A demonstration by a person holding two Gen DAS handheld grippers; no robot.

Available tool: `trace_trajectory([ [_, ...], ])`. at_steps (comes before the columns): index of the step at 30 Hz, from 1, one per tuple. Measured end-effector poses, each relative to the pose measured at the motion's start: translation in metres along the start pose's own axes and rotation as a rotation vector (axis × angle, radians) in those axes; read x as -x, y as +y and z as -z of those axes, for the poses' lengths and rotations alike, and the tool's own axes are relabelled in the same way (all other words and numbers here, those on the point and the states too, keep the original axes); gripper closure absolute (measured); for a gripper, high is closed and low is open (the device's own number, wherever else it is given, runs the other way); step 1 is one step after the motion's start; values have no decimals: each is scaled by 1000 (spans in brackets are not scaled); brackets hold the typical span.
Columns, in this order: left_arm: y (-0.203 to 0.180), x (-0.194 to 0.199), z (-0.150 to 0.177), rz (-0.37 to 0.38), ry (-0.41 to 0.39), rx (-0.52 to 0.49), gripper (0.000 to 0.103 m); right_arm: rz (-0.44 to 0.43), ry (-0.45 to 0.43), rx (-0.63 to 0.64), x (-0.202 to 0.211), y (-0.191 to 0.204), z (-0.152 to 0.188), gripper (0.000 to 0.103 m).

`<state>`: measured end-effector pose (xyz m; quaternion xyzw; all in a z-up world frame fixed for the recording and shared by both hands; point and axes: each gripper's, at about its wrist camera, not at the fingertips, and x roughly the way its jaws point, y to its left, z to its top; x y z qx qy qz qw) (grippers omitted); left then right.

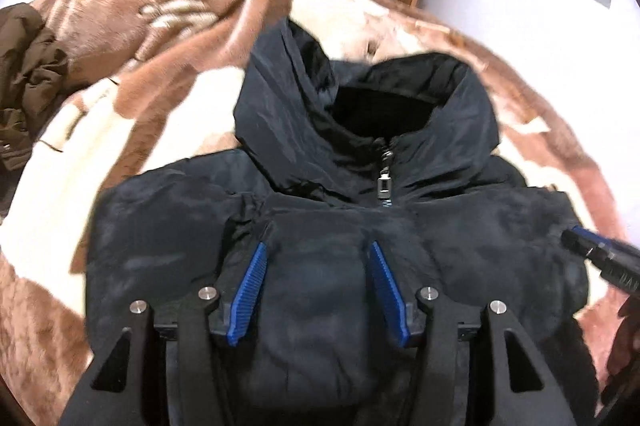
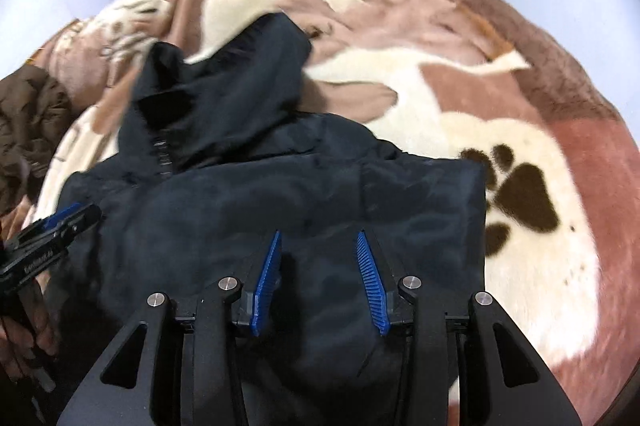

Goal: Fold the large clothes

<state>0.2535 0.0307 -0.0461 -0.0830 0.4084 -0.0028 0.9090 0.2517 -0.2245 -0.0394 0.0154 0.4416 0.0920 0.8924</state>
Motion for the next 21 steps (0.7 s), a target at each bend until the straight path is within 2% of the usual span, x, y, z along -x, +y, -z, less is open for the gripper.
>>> trace_trajectory([
  [3, -2, 6, 14, 14, 2, 3, 47, -13, 56, 3, -17, 9, 17, 63],
  [7, -1, -31, 32, -21, 106, -17, 46, 15, 104, 37, -48, 12, 21, 63],
  [13, -7, -43, 36, -52, 116, -46, 46, 53, 134, 67, -61, 20, 23, 63],
  [21, -8, -44, 36, -69, 132, -49, 44, 51, 143, 60, -62, 19, 24, 63],
])
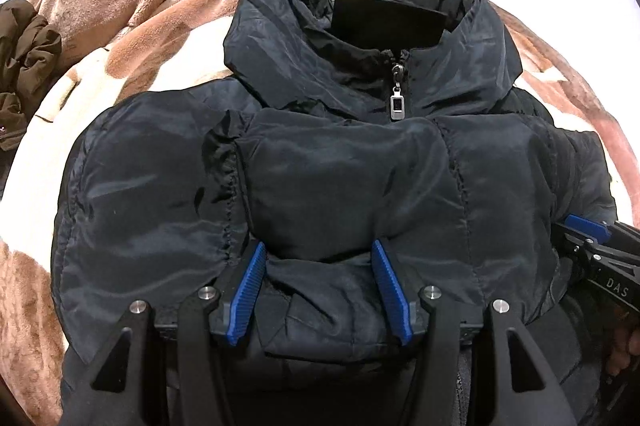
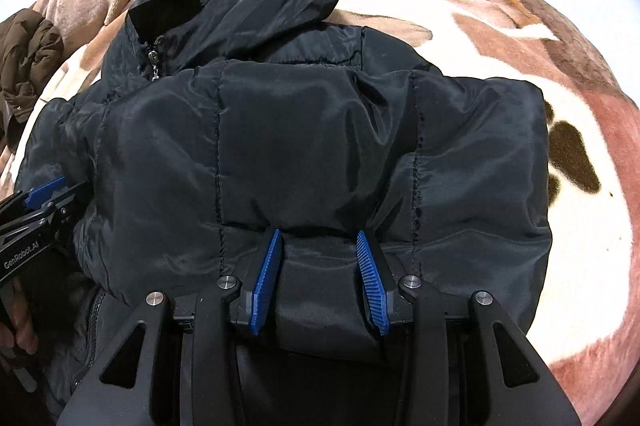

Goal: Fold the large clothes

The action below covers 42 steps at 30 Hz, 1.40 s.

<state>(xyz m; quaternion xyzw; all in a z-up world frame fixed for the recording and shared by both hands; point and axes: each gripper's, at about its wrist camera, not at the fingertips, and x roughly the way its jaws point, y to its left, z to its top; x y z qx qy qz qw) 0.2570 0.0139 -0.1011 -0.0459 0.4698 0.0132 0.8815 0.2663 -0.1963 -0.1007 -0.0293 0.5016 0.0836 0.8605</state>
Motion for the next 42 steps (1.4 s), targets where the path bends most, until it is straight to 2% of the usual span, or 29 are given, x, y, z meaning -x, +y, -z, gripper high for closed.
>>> trace_trajectory([
  [4, 3, 19, -2, -1, 18, 30, 45, -38, -7, -53, 19, -11, 1, 63],
  [8, 4, 50, 7, 8, 6, 44, 45, -49, -49, -95, 56, -13, 17, 62],
  [17, -4, 138, 42, 45, -88, 22, 45, -63, -181, -94, 147, 13, 61, 62],
  [23, 0, 181, 62, 82, -121, 34, 45, -87, -243, -78, 187, 38, 71, 62],
  [28, 3, 214, 73, 102, -158, 19, 45, -125, -270, -84, 208, 54, 83, 58],
  [34, 10, 235, 81, 112, -175, 33, 45, -152, -301, -72, 222, 69, 89, 55],
  [42, 19, 229, 62, 115, -166, 28, 45, -157, -342, -26, 218, 72, 52, 54],
])
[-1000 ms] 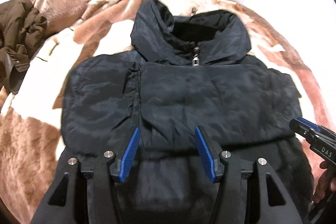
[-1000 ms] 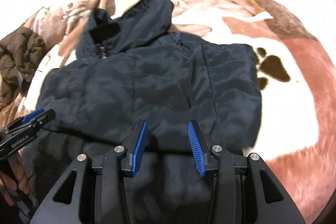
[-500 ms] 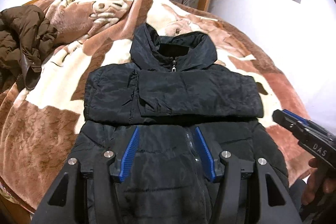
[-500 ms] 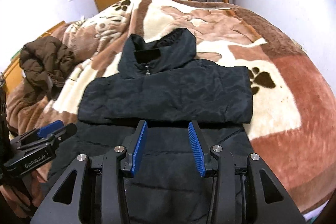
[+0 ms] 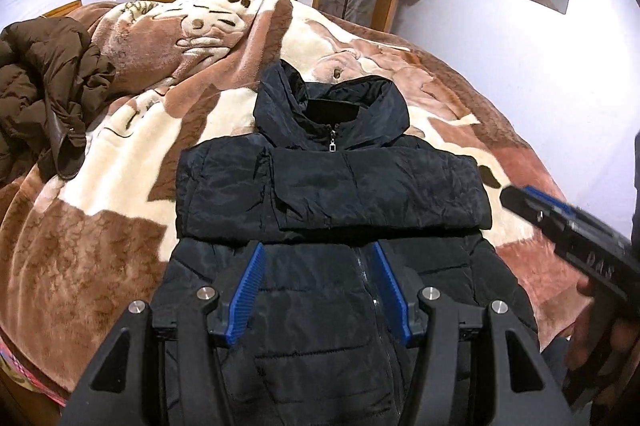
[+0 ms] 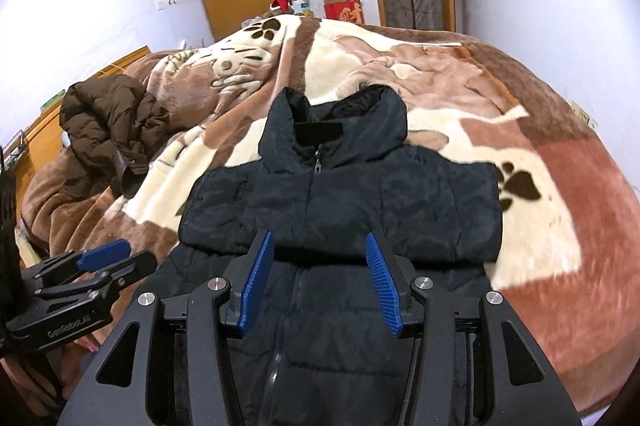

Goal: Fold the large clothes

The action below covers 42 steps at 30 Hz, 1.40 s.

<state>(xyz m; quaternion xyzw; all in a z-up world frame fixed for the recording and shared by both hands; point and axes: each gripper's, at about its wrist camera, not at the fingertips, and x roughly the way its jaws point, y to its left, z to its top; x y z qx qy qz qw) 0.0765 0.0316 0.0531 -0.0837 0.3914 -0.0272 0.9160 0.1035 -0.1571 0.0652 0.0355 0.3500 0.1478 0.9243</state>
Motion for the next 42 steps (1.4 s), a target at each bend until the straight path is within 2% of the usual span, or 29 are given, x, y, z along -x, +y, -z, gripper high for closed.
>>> trace_trajectory([
  [3, 4, -9, -14, -16, -2, -18, 45, -33, -7, -25, -13, -12, -21, 54],
  [11, 20, -49, -70, -45, -14, -46, 45, 15, 13, 78, -61, -30, -74, 54],
  [18, 45, -114, -130, -32, 6, 3, 45, 38, 77, 60, -126, -65, -109, 54],
  [24, 67, -194, -175, -41, 48, 63, 45, 35, 149, 23, -193, -98, -129, 54],
  [34, 83, -315, -204, -91, 131, 82, 45, 3, 196, 10, -282, -126, -157, 54],
  [36, 87, -332, -206, -92, 143, 99, 45, -1, 203, -10, -297, -133, -161, 54],
  [40, 90, -346, -209, -42, 132, 137, 46, -36, 196, -56, -315, -140, -171, 54],
  [41, 88, -347, -210, -41, 131, 127, 50, -52, 206, -62, -318, -139, -173, 54],
  [42, 87, -349, -211, -33, 129, 113, 72, -64, 217, -62, -320, -137, -174, 54],
])
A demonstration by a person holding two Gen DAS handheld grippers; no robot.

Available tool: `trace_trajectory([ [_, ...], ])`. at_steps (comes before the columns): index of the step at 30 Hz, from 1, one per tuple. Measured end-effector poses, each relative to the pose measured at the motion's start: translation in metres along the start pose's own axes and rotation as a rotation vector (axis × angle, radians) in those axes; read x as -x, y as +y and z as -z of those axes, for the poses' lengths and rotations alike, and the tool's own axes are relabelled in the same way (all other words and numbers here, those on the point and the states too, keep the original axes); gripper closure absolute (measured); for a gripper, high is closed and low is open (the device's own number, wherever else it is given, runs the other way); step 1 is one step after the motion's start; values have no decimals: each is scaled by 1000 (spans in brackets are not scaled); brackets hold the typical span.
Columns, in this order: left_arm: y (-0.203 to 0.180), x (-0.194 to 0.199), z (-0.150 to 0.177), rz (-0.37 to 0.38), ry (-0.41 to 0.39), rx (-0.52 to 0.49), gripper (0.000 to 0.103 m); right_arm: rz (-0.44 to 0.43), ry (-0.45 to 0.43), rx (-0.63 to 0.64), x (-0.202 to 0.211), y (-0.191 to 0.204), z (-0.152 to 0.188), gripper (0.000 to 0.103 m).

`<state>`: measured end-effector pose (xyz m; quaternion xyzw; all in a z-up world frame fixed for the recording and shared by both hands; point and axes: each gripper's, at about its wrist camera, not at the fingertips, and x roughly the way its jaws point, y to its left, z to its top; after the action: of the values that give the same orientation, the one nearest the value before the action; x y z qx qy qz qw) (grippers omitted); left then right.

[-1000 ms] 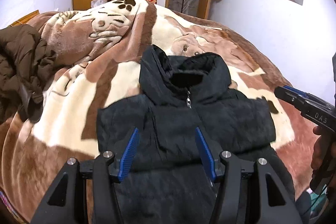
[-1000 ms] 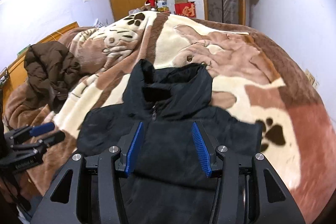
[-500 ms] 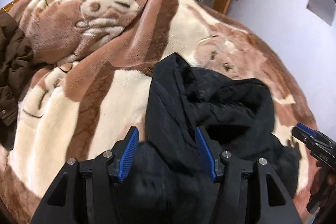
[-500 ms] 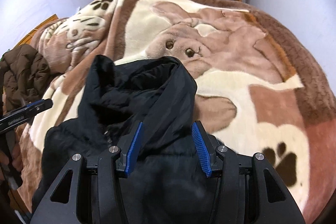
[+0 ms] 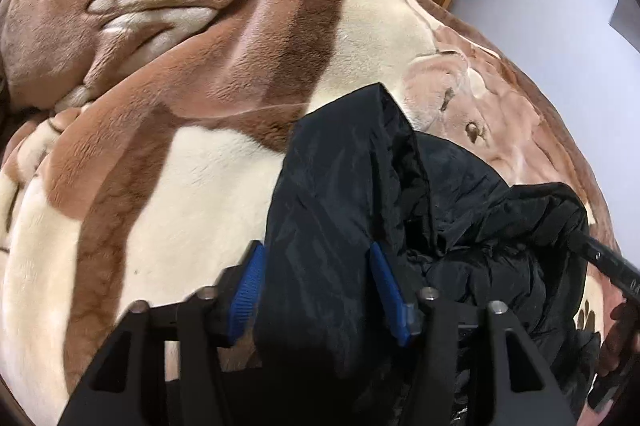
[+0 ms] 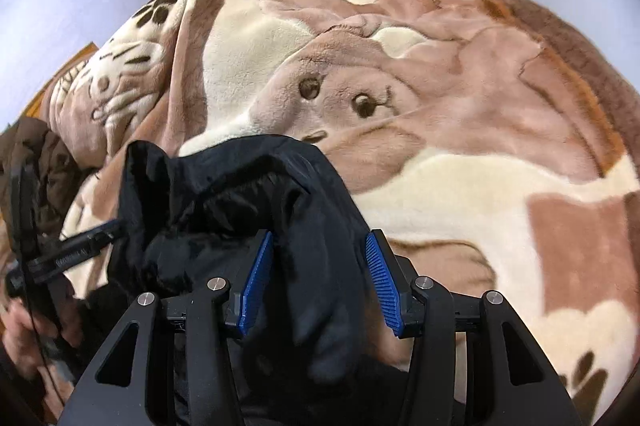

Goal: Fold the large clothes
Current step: 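Grasp the hood edge with the left tool while the right tool grasps beside it, then lift the hood with both tools and fold it over toward the hem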

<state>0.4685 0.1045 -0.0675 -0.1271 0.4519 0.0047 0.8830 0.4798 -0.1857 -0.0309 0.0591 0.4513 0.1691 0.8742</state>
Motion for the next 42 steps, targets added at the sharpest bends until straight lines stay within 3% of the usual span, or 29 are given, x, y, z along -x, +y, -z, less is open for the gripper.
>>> trace_trajectory([
  [1, -2, -1, 0, 0, 8, -10, 88, -2, 3, 8, 0, 3, -1, 76],
  [2, -2, 0, 0, 6, 9, -13, 91, 0, 9, 18, 2, 6, 0, 92],
  [4, -3, 11, 1, 18, -21, -23, 98, 9, -9, 41, 11, 15, 0, 94],
  [12, -2, 103, 29, 84, -172, -26, 100, -49, -152, 82, 103, 47, 36, 95],
  [17, 4, 164, 72, 120, -234, -11, 101, -79, -194, 86, 157, 59, 92, 95],
  [20, 5, 192, 105, 126, -252, -21, 101, -81, -162, 80, 170, 61, 134, 95],
  [26, 10, 196, 168, 91, -159, -24, 101, -71, -39, 49, 156, 57, 191, 95],
  [31, 20, 191, 207, 50, -58, -29, 101, -71, 28, 15, 156, 48, 209, 93],
  [36, 35, 209, 237, 48, -18, -5, 100, -82, 14, -12, 174, 36, 222, 75],
  [42, 29, 248, 233, 68, -81, -17, 100, -102, -60, -24, 194, 47, 206, 73],
])
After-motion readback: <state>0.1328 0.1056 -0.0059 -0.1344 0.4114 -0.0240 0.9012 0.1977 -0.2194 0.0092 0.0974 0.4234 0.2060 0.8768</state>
